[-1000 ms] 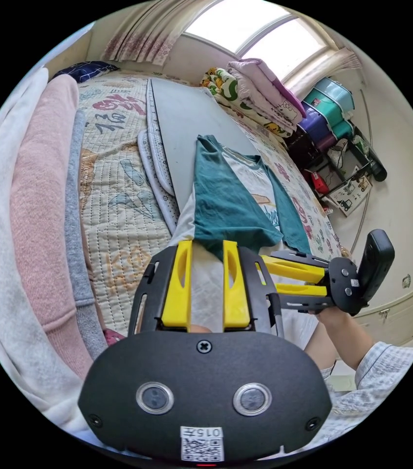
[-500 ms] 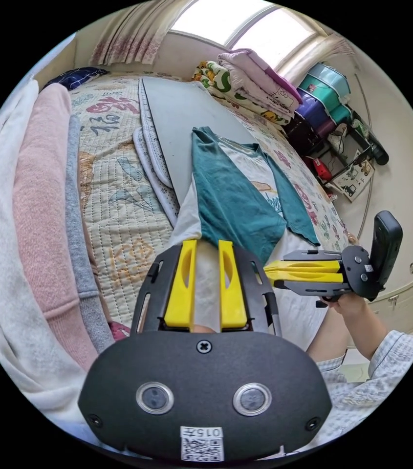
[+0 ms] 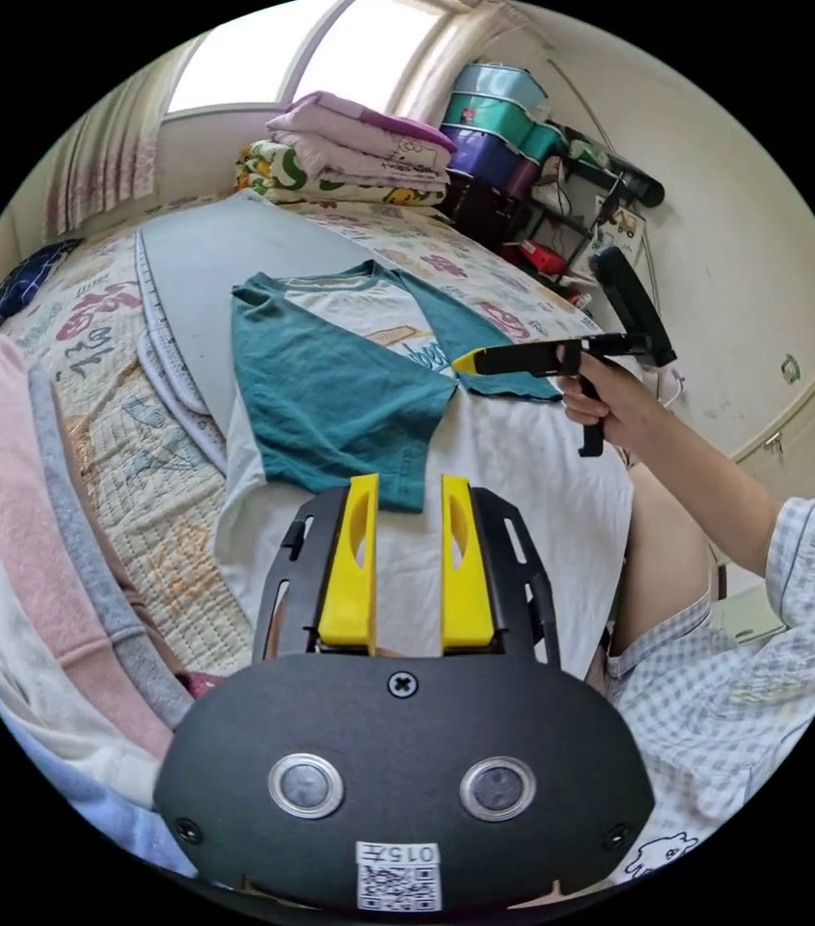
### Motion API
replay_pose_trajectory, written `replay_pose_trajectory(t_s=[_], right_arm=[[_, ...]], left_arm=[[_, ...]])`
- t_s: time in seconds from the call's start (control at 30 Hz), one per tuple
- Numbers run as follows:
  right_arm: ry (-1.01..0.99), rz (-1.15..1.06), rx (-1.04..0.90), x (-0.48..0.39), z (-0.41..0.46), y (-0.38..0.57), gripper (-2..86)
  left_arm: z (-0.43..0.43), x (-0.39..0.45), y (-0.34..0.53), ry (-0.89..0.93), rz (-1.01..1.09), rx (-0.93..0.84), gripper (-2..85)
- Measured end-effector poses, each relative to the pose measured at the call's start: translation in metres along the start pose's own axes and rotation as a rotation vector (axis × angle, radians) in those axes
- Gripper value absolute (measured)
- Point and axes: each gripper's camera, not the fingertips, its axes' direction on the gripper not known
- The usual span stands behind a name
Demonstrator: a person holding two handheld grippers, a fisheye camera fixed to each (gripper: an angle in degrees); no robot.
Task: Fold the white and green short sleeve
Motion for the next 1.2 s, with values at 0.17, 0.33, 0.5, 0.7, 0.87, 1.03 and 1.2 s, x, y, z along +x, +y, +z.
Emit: replay_pose_trajectory(t_s=[0.17,0.33,0.5,0.7,0.87,1.03,1.2], right_arm=[[0.026,0.004,-0.011,0.006,0.018,-0.006,7.5],[0.065,-0.051,-0.043,0.003,0.031,-0.010,4.3],[0.046,-0.055,-0.018,0.015,0.036,-0.012,0.9],[0.096,-0.060,-0.071,0.028,0.070,-0.007,0.3],[0.089,-0.058,-0.066,0.044,0.094,0.001,1.1],[0.049,-0.087,-0.019,0.066,0.107,0.020,3.5],[0.033,-0.055,-0.003,0.098,0.122,0.065,3.4]], left_arm=[[0.015,0.021,-0.018,-0.071,0.068,-0.088,10.5],[0.012,0.037,-0.026,-0.163,0.091,-0.106,5.9],[-0.007,0.047,-0.027,-0.157,0.120,-0.079,0.8],[-0.005,0.046,-0.033,-0.125,0.117,-0.113,0.3],[-0.001,0.044,-0.036,-0.089,0.120,-0.161,2.6],[-0.017,0.030,-0.026,0.024,0.109,-0.119,5.6],[-0.027,0.023,-0.015,-0.021,0.107,-0.105,5.3]])
